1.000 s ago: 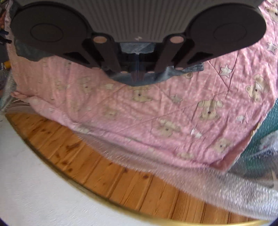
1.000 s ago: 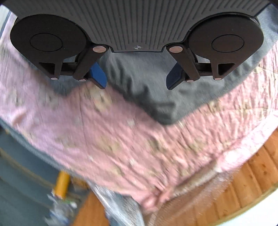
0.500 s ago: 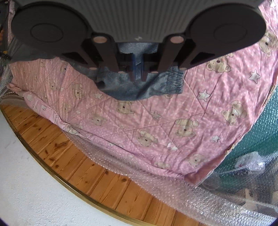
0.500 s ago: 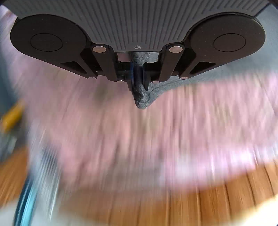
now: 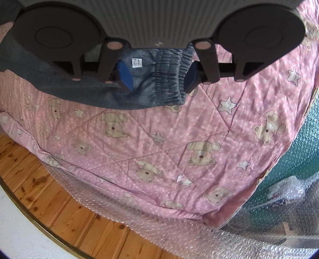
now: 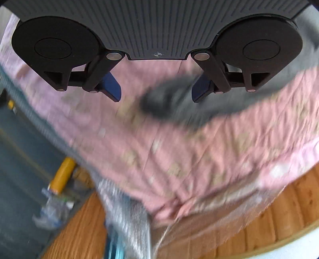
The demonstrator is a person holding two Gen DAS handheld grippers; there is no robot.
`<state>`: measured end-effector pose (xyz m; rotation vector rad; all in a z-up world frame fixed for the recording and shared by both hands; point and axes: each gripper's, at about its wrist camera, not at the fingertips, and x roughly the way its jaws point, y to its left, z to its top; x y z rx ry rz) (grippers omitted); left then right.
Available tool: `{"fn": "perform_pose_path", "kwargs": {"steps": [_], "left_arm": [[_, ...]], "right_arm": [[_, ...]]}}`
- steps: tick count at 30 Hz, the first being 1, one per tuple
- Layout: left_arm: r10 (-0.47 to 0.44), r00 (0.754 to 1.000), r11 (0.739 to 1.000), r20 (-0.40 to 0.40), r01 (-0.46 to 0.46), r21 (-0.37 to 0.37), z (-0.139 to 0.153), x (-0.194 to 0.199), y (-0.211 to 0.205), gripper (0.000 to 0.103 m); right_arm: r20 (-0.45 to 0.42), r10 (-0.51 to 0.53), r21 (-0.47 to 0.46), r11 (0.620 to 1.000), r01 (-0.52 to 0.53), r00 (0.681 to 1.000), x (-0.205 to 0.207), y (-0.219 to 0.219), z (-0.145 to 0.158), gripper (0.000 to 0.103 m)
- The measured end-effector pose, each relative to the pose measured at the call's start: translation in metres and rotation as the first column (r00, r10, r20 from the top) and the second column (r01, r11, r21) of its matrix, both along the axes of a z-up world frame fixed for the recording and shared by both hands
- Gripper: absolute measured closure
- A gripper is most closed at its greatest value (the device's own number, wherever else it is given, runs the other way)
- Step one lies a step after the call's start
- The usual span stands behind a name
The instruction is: Fold clothes
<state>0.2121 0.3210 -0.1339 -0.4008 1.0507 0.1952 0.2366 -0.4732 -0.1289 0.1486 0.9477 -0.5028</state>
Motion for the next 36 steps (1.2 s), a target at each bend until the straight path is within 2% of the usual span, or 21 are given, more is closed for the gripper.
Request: {"fn": "perform_pose_path", "kwargs": {"steps": [2, 5, 7, 8, 9, 12, 14, 15, 17, 18, 25, 28, 31, 33, 36], "left_arm": [[0.003, 1.000, 1.000, -0.005, -0.003, -0.031, -0.011, 0.008, 0.003, 0.032], [0.009, 0.999, 0.998, -0.041, -0.011, -0.059, -0.030, 0.020, 0.004, 0.032], [0.014, 0.999, 0.998, -0.053, -0.017, -0.056, -0.038, 0.025, 0.003, 0.043], [0.010, 0.999, 0.999, -0.050, -0.012, -0.042, -0.038, 0.026, 0.001, 0.072], [-0.006, 0.999, 0.999, -0.041, 0.004, -0.041, -0.036, 0.025, 0.000, 0.097], [-0.048, 0.998, 0.998, 0.049, 0.050, -0.046, -0.011, 0.020, -0.008, 0.098], [-0.040, 0.987, 0.999, 0.153, 0.044, -0.027, 0.024, 0.011, -0.008, 0.098], [-0.005, 0.976, 1.000, 0.219, 0.011, -0.029, 0.045, 0.006, -0.001, 0.098], [0.160, 0.921, 0.987, 0.356, -0.142, -0.076, 0.081, -0.003, 0.034, 0.098], [0.195, 0.909, 0.981, 0.370, -0.180, -0.076, 0.086, -0.003, 0.044, 0.098], [0.146, 0.953, 0.988, 0.264, -0.152, 0.005, 0.057, 0.008, 0.054, 0.097], [0.126, 0.968, 0.990, 0.217, -0.138, 0.039, 0.044, 0.013, 0.058, 0.097], [0.108, 0.980, 0.990, 0.168, -0.121, 0.072, 0.032, 0.018, 0.062, 0.097], [0.099, 0.981, 0.991, 0.167, -0.113, 0.076, 0.032, 0.018, 0.064, 0.097], [0.096, 0.980, 0.991, 0.175, -0.110, 0.076, 0.036, 0.018, 0.065, 0.097]], "right_arm": [[-0.021, 0.018, 0.037, 0.999, -0.017, 1.000, -0.008, 0.017, -0.009, 0.022], [-0.028, 0.043, 0.075, 0.996, -0.040, 0.999, -0.016, 0.040, -0.015, 0.020], [-0.029, 0.057, 0.075, 0.996, -0.055, 0.998, -0.017, 0.053, -0.017, 0.018], [-0.031, 0.065, 0.072, 0.995, -0.063, 0.997, -0.016, 0.057, -0.016, 0.018], [-0.033, 0.073, 0.068, 0.995, -0.071, 0.997, -0.015, 0.062, -0.016, 0.018], [-0.040, 0.086, 0.065, 0.994, -0.084, 0.995, -0.011, 0.070, -0.013, 0.018], [-0.048, 0.090, 0.065, 0.994, -0.086, 0.995, -0.009, 0.071, -0.013, 0.018], [-0.052, 0.092, 0.064, 0.994, -0.088, 0.994, -0.007, 0.072, -0.014, 0.018], [-0.051, 0.095, 0.062, 0.994, -0.092, 0.994, -0.002, 0.074, -0.015, 0.018], [-0.052, 0.100, 0.065, 0.993, -0.096, 0.994, 0.001, 0.076, -0.016, 0.018], [-0.073, 0.178, 0.093, 0.981, -0.171, 0.981, 0.024, 0.096, -0.030, 0.018], [-0.061, 0.194, 0.024, 0.981, -0.193, 0.979, 0.032, 0.095, -0.023, 0.017], [-0.029, 0.133, -0.067, 0.989, -0.135, 0.991, 0.036, 0.077, -0.013, 0.013], [-0.006, 0.118, -0.080, 0.990, -0.118, 0.993, 0.040, 0.062, -0.009, 0.012], [-0.001, 0.212, -0.094, 0.973, -0.212, 0.977, 0.044, 0.050, -0.010, 0.012]]}}
